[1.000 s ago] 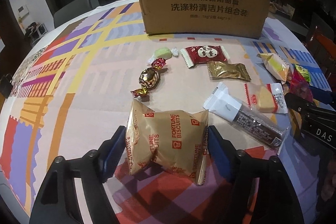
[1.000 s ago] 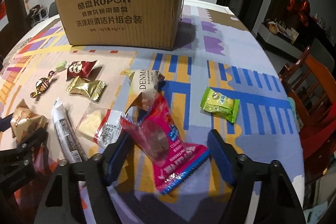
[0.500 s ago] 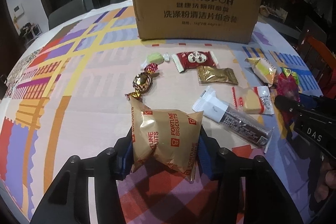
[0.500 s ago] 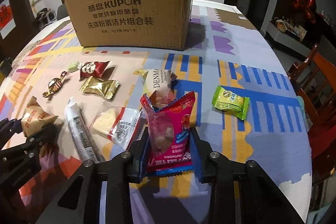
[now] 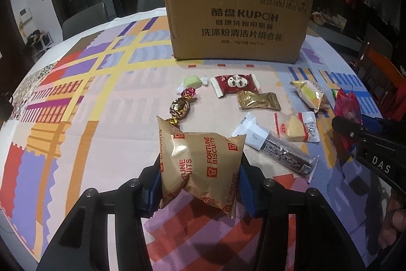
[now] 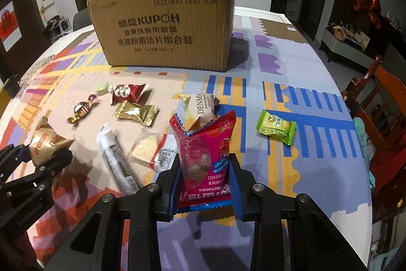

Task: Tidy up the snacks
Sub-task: 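Lift both held snacks and carry them over the open cardboard box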

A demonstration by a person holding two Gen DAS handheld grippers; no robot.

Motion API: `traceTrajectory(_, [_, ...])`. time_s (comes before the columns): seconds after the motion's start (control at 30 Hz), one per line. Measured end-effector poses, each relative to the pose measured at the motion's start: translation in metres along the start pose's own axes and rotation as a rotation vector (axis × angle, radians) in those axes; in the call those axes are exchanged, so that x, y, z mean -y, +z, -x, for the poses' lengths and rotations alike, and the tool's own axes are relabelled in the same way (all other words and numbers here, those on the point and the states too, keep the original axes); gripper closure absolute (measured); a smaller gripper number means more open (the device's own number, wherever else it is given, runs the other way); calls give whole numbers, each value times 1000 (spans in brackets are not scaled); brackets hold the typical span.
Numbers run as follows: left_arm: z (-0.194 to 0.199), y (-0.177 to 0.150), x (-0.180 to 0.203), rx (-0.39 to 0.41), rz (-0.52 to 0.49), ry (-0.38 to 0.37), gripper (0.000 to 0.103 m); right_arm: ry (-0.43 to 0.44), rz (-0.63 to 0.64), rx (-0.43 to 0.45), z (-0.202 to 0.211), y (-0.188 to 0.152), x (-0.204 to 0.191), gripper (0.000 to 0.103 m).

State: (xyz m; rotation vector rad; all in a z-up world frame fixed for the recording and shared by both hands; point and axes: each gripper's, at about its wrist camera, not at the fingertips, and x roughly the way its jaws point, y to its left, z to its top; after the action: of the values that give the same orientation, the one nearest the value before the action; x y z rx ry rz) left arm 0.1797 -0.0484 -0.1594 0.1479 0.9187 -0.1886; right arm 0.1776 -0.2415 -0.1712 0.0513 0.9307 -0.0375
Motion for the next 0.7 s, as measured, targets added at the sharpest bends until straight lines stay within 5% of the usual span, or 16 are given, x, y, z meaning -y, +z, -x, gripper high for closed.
traceTrajectory(0.7, [33,35,-2,52,-2,2,53,16,-18,63,38,26,-2,69])
